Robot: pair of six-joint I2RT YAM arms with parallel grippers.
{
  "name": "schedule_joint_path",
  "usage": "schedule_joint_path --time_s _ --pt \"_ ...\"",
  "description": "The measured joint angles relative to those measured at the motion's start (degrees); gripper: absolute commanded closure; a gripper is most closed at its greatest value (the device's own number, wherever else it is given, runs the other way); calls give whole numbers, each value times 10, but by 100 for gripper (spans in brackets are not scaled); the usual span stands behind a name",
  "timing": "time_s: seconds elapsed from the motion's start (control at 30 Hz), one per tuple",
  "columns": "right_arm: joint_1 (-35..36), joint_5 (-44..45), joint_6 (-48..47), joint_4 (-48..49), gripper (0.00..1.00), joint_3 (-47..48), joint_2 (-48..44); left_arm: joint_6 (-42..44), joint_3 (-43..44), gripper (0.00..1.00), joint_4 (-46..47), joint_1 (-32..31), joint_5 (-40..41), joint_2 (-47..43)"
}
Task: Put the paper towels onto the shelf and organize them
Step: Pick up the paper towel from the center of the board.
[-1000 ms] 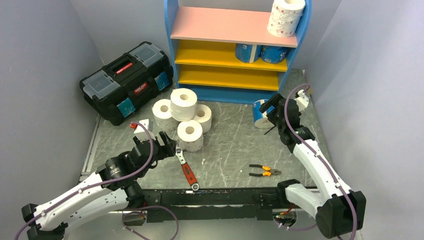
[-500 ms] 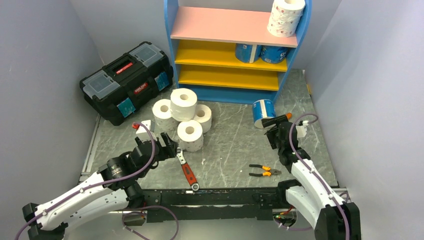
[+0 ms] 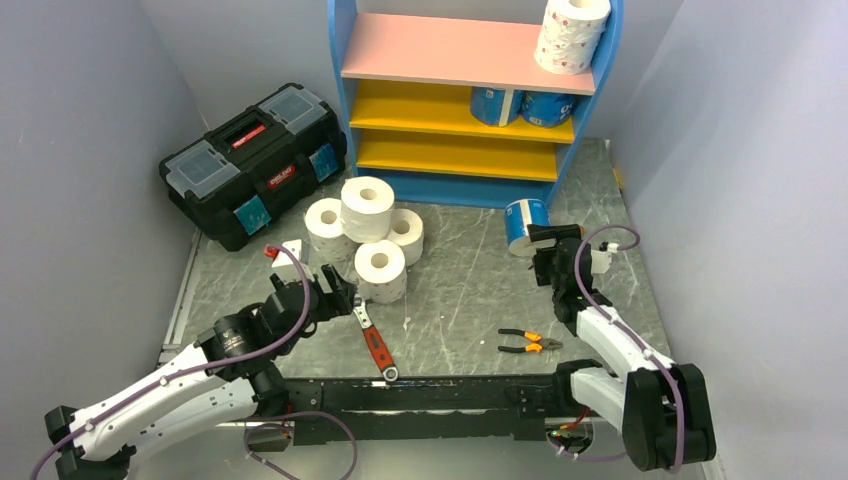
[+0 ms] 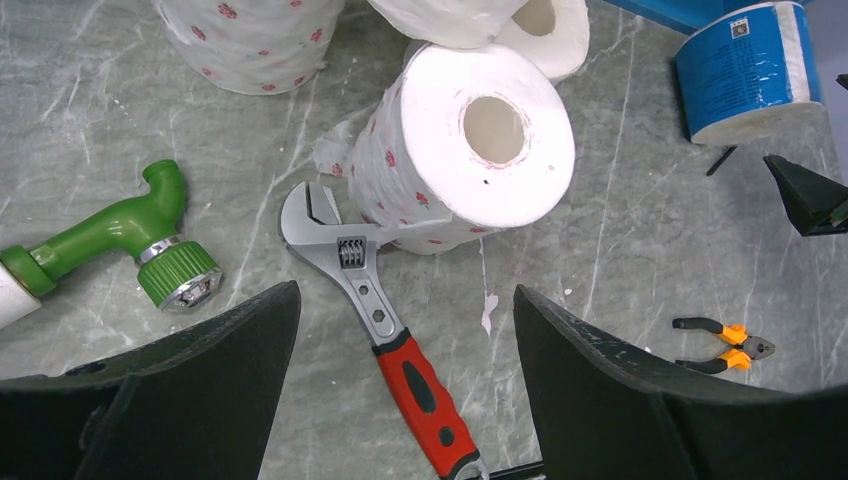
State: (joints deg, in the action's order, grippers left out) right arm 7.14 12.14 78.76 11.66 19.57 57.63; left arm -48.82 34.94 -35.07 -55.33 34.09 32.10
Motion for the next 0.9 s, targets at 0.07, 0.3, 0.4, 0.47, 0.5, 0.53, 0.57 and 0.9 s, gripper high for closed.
schedule_joint_path --time_s 0.07,0.3,0.4,0.47,0.5,0.53,0.57,0.9 --pt "-4 -1 1 16 11 0 12 1 0 16 1 0 0 0" --pt "-17 -8 1 63 15 1 69 1 0 16 2 0 3 4" --pt "-20 -9 1 78 16 2 90 1 0 16 1 0 3 8" --pt "-22 -10 0 90 17 3 100 1 0 16 1 0 3 8" --pt "-22 -10 -1 97 18 3 103 1 0 16 1 0 3 8" --pt "-22 -11 -1 103 19 3 106 1 0 16 1 0 3 8" --pt "-23 -12 -2 110 20 3 108 1 0 16 1 0 3 8" --pt "-23 -22 -3 153 36 12 142 1 0 16 1 0 5 19"
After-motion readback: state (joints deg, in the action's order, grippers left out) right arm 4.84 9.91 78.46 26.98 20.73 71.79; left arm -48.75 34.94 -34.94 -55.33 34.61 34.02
